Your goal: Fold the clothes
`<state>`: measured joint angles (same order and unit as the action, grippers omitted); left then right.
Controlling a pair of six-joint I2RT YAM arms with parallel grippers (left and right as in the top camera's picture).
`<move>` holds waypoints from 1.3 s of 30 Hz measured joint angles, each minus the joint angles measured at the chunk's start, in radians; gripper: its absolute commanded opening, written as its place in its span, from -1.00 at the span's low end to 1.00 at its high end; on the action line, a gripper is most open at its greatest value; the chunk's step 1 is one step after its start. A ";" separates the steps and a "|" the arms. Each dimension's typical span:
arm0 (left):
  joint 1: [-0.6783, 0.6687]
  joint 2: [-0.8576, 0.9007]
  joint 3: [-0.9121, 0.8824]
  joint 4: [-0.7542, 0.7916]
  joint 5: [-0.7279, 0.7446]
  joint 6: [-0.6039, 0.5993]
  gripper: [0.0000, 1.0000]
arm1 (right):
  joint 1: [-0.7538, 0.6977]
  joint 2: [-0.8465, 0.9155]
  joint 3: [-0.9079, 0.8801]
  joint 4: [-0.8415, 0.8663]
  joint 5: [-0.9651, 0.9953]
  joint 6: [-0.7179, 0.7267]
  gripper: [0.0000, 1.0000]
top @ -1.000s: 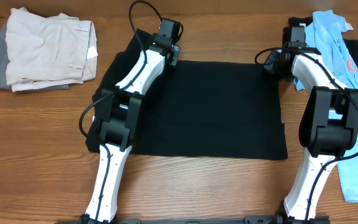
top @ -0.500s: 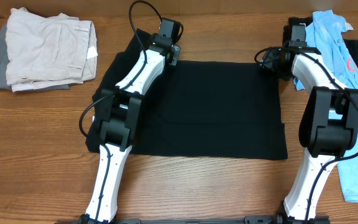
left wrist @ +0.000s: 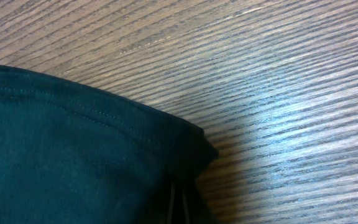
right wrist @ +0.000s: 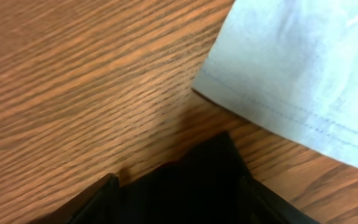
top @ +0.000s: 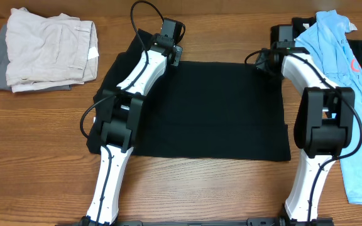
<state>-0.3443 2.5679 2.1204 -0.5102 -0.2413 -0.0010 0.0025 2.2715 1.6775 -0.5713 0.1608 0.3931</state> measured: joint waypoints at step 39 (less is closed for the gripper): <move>0.000 -0.089 -0.007 -0.149 0.040 0.000 -0.92 | -0.023 0.003 0.011 -0.105 0.147 0.058 -0.92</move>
<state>-0.3447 2.4794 2.1132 -0.6590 -0.2012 -0.0010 -0.0204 2.2749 1.6886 -0.6765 0.3080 0.4515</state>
